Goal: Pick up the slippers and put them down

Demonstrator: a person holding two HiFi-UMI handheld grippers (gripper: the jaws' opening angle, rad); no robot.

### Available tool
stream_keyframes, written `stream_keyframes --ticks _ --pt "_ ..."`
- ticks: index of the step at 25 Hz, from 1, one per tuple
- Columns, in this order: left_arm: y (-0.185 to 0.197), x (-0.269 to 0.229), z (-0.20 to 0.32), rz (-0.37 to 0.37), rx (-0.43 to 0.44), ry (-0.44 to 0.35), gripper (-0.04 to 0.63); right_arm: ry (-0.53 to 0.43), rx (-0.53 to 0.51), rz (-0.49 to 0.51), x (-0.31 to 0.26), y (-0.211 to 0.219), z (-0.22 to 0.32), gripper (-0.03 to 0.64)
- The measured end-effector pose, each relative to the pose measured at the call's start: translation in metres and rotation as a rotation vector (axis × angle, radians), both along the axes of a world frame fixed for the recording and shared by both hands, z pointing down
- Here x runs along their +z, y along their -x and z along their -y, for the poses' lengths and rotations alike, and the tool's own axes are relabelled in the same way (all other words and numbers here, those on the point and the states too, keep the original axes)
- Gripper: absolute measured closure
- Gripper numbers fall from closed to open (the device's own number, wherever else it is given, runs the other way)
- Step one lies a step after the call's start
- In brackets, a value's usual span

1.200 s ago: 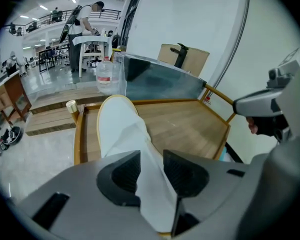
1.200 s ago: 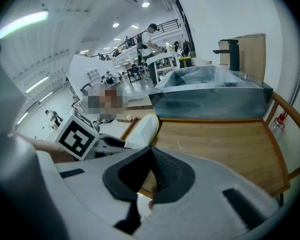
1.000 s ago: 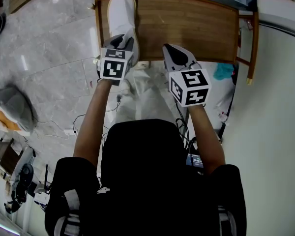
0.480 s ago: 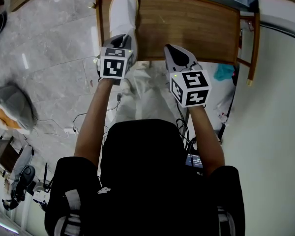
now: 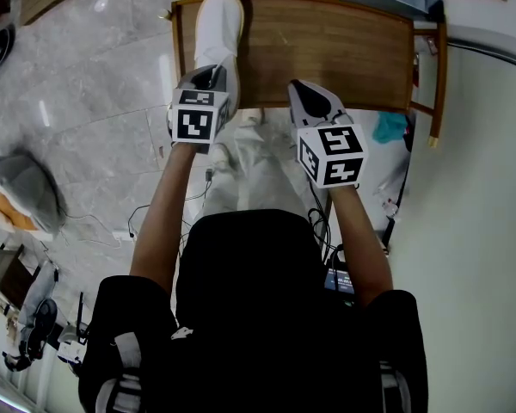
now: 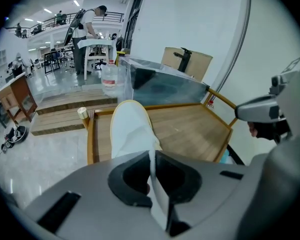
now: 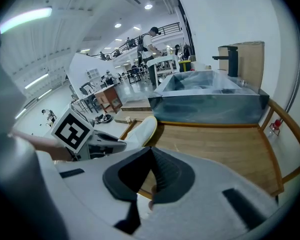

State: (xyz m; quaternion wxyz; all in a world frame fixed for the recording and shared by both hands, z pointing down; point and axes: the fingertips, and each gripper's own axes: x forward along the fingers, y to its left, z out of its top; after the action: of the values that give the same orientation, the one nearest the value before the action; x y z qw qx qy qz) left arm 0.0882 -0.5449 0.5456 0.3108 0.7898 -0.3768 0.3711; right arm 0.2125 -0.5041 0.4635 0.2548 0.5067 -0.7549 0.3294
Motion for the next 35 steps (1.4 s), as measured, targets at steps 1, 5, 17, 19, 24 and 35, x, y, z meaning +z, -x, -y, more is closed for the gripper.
stream_keyframes --ticks 1,5,17,19,24,35 --pt "0.000 -0.004 0.000 -0.008 0.000 -0.008 0.578 -0.004 0.001 -0.003 -0.002 0.001 -0.001 0.618" --pt "0.003 -0.016 -0.006 -0.025 0.011 -0.012 0.580 -0.020 0.004 -0.012 -0.013 0.004 -0.006 0.618" --pt "0.022 -0.061 -0.035 -0.092 0.011 -0.082 0.580 -0.078 0.018 -0.041 -0.053 0.017 -0.031 0.618" --pt "0.024 -0.070 -0.041 -0.099 0.019 -0.094 0.580 -0.088 0.015 -0.051 -0.059 0.019 -0.037 0.618" --pt "0.028 -0.098 -0.064 -0.133 0.029 -0.113 0.580 -0.126 0.016 -0.066 -0.078 0.026 -0.054 0.618" --pt "0.057 -0.173 -0.100 -0.196 0.022 -0.224 0.580 -0.227 0.009 -0.080 -0.128 0.062 -0.092 0.618"
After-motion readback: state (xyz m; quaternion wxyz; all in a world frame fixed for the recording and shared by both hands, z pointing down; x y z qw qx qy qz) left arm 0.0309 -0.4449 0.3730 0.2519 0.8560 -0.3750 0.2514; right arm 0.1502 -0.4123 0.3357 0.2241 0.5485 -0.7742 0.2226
